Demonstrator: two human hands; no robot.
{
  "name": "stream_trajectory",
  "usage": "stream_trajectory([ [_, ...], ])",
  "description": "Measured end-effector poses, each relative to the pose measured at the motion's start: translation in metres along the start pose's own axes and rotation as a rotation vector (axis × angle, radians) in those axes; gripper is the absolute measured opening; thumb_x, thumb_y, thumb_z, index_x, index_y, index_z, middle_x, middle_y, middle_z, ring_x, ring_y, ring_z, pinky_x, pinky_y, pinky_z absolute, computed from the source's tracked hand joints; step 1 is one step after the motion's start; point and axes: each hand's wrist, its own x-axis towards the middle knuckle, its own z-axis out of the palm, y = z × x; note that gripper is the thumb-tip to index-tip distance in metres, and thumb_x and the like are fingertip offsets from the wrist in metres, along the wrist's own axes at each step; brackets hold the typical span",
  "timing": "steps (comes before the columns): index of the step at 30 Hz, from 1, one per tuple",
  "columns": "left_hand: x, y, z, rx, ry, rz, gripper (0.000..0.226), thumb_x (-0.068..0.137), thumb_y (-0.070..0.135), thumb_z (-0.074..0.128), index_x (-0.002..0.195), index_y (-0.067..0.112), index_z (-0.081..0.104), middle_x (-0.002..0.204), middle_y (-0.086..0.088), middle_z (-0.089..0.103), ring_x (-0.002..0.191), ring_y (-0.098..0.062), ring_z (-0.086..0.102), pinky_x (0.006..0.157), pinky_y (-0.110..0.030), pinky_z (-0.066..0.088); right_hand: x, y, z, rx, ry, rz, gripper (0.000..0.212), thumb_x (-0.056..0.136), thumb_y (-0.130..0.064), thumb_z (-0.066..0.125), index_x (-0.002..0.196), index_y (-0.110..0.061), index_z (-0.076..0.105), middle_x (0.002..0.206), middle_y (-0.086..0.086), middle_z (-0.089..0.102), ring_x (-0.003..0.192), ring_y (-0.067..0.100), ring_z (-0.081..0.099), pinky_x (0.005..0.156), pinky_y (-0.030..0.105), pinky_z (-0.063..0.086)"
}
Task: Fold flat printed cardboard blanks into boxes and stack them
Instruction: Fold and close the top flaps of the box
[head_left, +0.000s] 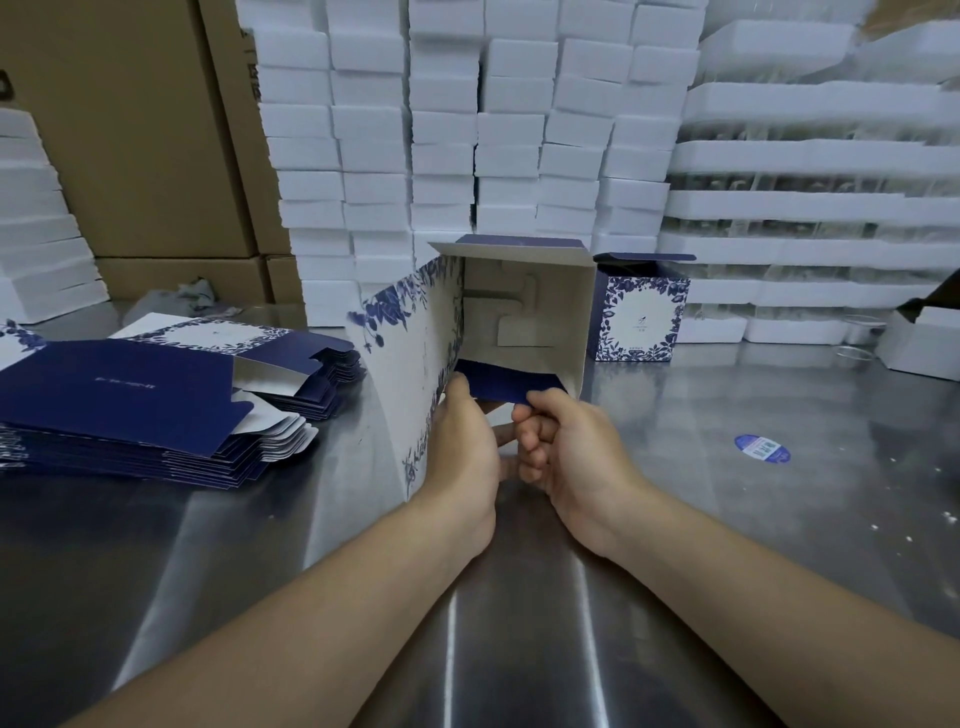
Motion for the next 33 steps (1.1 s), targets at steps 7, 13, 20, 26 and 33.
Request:
stream_trajectory([
  [7,-0.001,0.000,0.000,0.116,-0.015,0.023,0.040,0.110,0.042,0.040,0.101,0.008,0.058,0.050,-0.008,0.051,0.038,-0.021,0.048,0.044,-0.025,0.044,0.001,0.004,0.001,-0.090,-0.043,-0.037,0.033,0.103,-0.025,0.056,0.074,-0.015,0.067,0.054,0.001,0.051,0.043,0.011,0.041,0.047,0.025,0.035],
  [13,-0.001,0.004,0.000,0.126,-0.020,0.020,0.045,0.110,0.041,0.038,0.086,0.008,0.058,0.044,-0.002,0.048,0.035,-0.019,0.043,0.043,-0.024,0.041,0.000,0.000,0.000,-0.105,-0.090,0.000,0.030,0.099,-0.030,0.062,0.077,-0.013,0.072,0.056,0.003,0.054,0.045,0.013,0.044,0.048,0.025,0.037],
  [20,-0.010,0.002,0.005,0.137,-0.106,0.054,0.049,0.110,0.038,0.041,0.068,0.016,0.052,0.044,0.004,0.038,0.039,-0.011,0.037,0.045,-0.023,0.037,-0.001,0.001,0.002,-0.055,-0.067,-0.002,0.027,0.095,-0.020,0.063,0.070,-0.014,0.070,0.060,0.004,0.056,0.050,0.012,0.045,0.053,0.027,0.034],
  [26,-0.011,0.006,0.003,0.035,-0.044,0.031,0.053,0.111,0.043,0.034,0.066,0.016,0.044,0.044,0.000,0.040,0.034,-0.015,0.040,0.040,-0.019,0.040,-0.002,0.003,0.001,-0.057,-0.071,-0.026,0.022,0.095,-0.021,0.064,0.079,-0.010,0.075,0.059,0.000,0.055,0.048,0.009,0.042,0.051,0.024,0.036],
  [33,-0.003,0.010,-0.004,0.050,0.029,0.087,0.041,0.109,0.035,0.034,0.089,0.008,0.058,0.048,-0.005,0.059,0.035,-0.021,0.049,0.040,-0.028,0.046,-0.005,0.000,0.002,-0.093,-0.094,-0.016,0.029,0.096,-0.024,0.064,0.069,-0.016,0.074,0.058,0.001,0.055,0.047,0.011,0.044,0.049,0.023,0.036],
])
